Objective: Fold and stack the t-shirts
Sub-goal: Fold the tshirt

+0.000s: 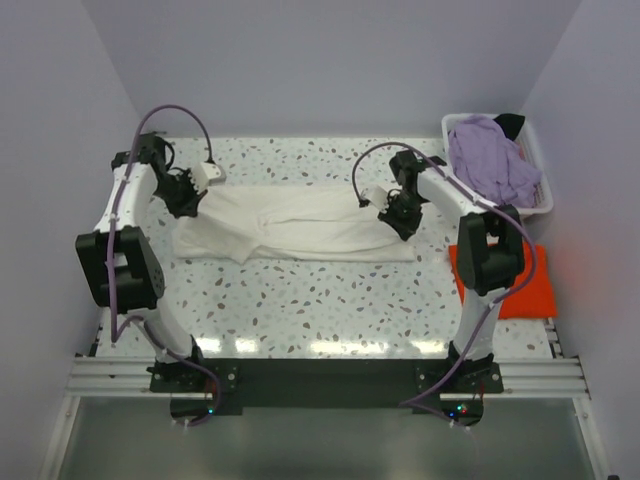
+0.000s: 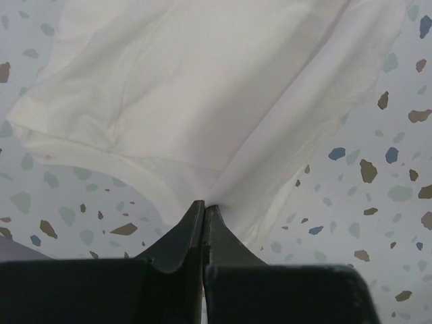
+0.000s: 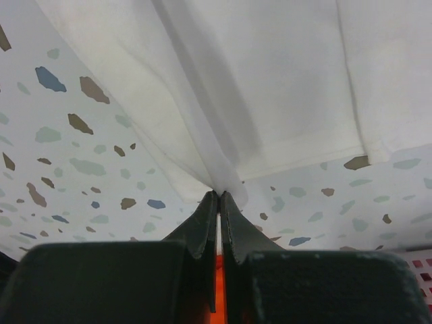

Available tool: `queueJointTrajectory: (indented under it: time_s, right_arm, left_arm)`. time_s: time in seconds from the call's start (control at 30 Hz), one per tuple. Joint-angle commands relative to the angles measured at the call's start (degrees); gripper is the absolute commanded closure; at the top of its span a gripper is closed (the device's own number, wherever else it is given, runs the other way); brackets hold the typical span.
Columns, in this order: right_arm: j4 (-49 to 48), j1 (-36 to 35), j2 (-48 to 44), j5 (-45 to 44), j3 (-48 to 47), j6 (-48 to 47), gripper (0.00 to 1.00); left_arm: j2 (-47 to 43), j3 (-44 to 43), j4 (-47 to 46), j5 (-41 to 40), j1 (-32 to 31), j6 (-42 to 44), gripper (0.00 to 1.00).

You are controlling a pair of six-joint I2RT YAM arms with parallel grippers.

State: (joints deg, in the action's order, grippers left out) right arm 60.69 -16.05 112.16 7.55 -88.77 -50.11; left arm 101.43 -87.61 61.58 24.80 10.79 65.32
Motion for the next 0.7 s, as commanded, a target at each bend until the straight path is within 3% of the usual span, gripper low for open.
queueJointTrajectory:
  time_s: [0.0, 0.67]
  right_arm:
    - [2.59, 0.67, 1.48, 1.59, -3.94, -2.10, 1.00]
    - [2.07, 3.13, 6.14, 1.50, -8.79, -3.51, 1.00]
  left_arm:
    - [2.36, -4.84, -2.34, -0.36, -0.50, -1.86, 1.00]
    - [11.51, -11.88, -5.50, -3.61, -3.58, -4.23, 1.00]
